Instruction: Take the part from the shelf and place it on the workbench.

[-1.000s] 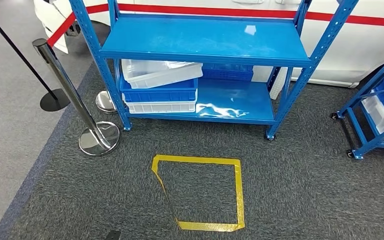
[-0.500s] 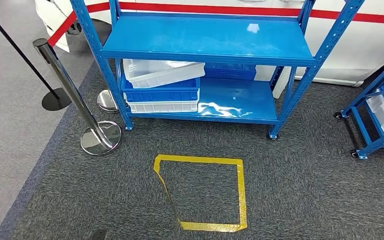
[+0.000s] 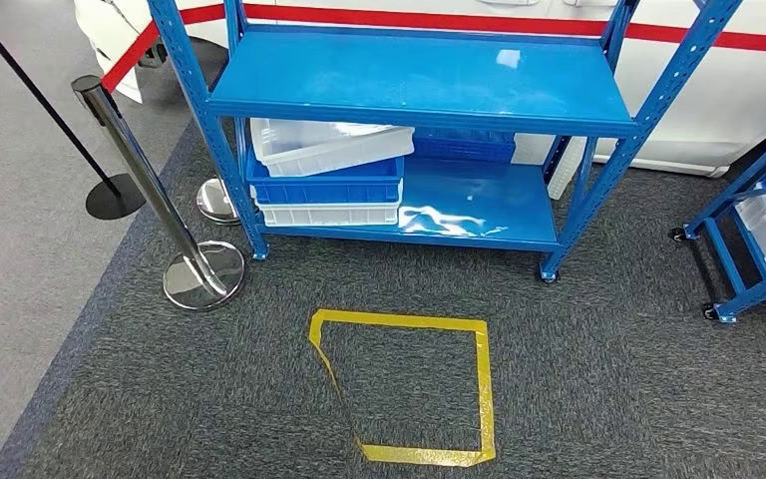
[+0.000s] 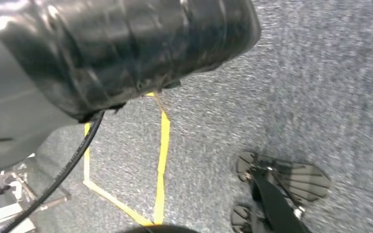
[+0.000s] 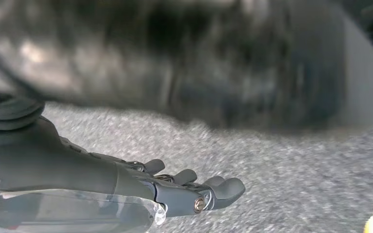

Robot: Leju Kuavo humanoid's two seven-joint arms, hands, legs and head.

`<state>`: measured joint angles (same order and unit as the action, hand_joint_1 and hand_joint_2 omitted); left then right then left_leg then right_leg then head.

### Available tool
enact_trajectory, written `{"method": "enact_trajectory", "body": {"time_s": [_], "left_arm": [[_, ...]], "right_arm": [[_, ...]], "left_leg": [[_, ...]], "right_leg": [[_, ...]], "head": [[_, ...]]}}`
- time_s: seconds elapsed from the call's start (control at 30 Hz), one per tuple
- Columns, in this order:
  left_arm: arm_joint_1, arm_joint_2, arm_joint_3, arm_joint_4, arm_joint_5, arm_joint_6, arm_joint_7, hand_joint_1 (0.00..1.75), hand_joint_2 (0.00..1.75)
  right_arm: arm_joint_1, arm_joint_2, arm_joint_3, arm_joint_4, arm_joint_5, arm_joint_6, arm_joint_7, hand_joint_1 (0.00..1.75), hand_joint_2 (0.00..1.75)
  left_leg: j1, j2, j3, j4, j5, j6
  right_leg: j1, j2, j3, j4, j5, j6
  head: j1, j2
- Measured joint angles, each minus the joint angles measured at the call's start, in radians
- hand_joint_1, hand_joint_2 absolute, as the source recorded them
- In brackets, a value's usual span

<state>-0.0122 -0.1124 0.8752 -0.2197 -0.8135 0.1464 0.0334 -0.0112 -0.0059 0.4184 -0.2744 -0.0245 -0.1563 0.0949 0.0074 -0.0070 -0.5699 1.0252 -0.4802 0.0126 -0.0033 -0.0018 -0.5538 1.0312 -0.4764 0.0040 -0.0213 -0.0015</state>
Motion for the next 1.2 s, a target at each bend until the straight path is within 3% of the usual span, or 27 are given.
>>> {"method": "enact_trajectory", "body": {"time_s": [0.07,0.13,0.2,0.23,0.27,0.33,0.37,0.4,0.43,0.5,0.53,1.0,1.2], "left_arm": [[0.013,0.006,-0.044,-0.003,0.054,-0.009,-0.002,0.0,0.0],[0.017,0.013,-0.09,-0.013,0.107,-0.018,-0.005,0.0,0.0],[0.016,0.021,-0.139,-0.029,0.16,-0.027,-0.008,0.0,0.0],[0.014,0.025,-0.162,-0.039,0.185,-0.031,-0.009,0.0,0.0],[0.012,0.028,-0.185,-0.051,0.209,-0.036,-0.01,0.0,0.0],[0.006,0.034,-0.228,-0.076,0.256,-0.044,-0.012,0.0,0.0],[0.003,0.038,-0.249,-0.089,0.279,-0.048,-0.014,0.0,0.0],[0.001,0.043,-0.271,-0.102,0.302,-0.052,-0.015,0.0,0.0],[0.0,0.048,-0.295,-0.113,0.328,-0.057,-0.016,0.0,0.0],[0.005,0.054,-0.344,-0.13,0.38,-0.066,-0.018,0.0,0.0],[0.01,0.056,-0.369,-0.135,0.405,-0.071,-0.019,0.0,0.0],[0.134,0.078,-0.674,-0.151,0.771,-0.135,-0.03,0.0,0.0],[0.15,0.085,-0.746,-0.151,0.812,-0.142,-0.032,0.0,0.0]], "right_arm": [[0.007,0.0,-0.022,-0.009,0.002,0.01,-0.006,0.0,0.0],[0.022,0.0,-0.044,-0.012,0.004,0.021,-0.012,0.0,0.0],[0.044,0.0,-0.065,-0.013,0.004,0.031,-0.016,0.0,0.87],[0.056,0.0,-0.075,-0.013,0.004,0.035,-0.018,0.0,1.31],[0.07,0.0,-0.085,-0.012,0.005,0.04,-0.02,0.0,1.75],[0.097,-0.001,-0.106,-0.008,0.006,0.048,-0.026,0.0,1.75],[0.108,-0.001,-0.116,-0.006,0.006,0.053,-0.028,0.0,1.75],[0.118,-0.001,-0.126,-0.004,0.006,0.058,-0.031,0.0,1.75],[0.127,0.0,-0.137,-0.003,0.006,0.062,-0.033,0.0,1.31],[0.139,0.0,-0.159,-0.002,0.007,0.072,-0.039,0.0,0.44],[0.143,0.0,-0.17,-0.002,0.008,0.077,-0.042,0.0,0.0],[0.149,0.0,-0.311,-0.057,0.023,0.148,-0.086,0.0,0.0],[0.149,0.0,-0.344,-0.076,0.023,0.154,-0.088,0.0,0.0]], "left_leg": [[0.001,0.001,0.004,-0.009,0.005,0.014],[0.001,0.002,0.007,-0.015,0.008,0.025],[-0.002,0.003,0.007,-0.015,0.007,0.03],[-0.003,0.003,0.008,-0.015,0.006,0.031],[-0.004,0.002,0.009,-0.014,0.005,0.031],[-0.004,0.002,0.013,-0.01,0.0,0.029],[-0.007,0.001,0.013,-0.004,-0.005,0.026],[-0.01,0.0,0.012,0.001,-0.01,0.024],[-0.014,0.0,0.01,0.006,-0.014,0.022],[-0.016,0.0,0.008,0.007,-0.017,0.02],[-0.015,0.0,0.01,0.006,-0.018,0.019],[-0.012,0.0,0.023,-0.006,-0.018,0.007],[-0.012,0.0,0.023,-0.006,-0.018,0.007]], "right_leg": [[-0.003,0.001,-0.008,0.023,-0.018,0.009],[-0.006,0.001,-0.05,0.118,-0.075,0.014],[-0.006,0.001,-0.109,0.241,-0.128,0.017],[-0.006,0.001,-0.124,0.27,-0.13,0.018],[-0.006,0.001,-0.122,0.261,-0.114,0.017],[-0.01,0.001,-0.069,0.146,-0.046,0.021],[-0.012,0.003,-0.039,0.083,-0.022,0.026],[-0.014,0.005,-0.019,0.038,-0.01,0.024],[-0.014,0.008,-0.009,0.016,-0.007,0.021],[-0.01,0.013,-0.008,0.014,-0.009,0.005],[-0.008,0.013,-0.007,0.014,-0.009,0.005],[-0.004,0.013,-0.004,0.014,-0.014,-0.006],[-0.005,0.013,-0.003,0.013,-0.014,-0.006]], "head": [[0.0,0.0],[0.001,0.0],[0.001,0.0],[0.001,0.0],[0.001,0.0],[0.001,0.0],[0.001,0.0],[0.0,0.0],[-0.001,0.0],[-0.004,0.0],[-0.004,0.0],[-0.003,0.0],[-0.003,0.0]]}}
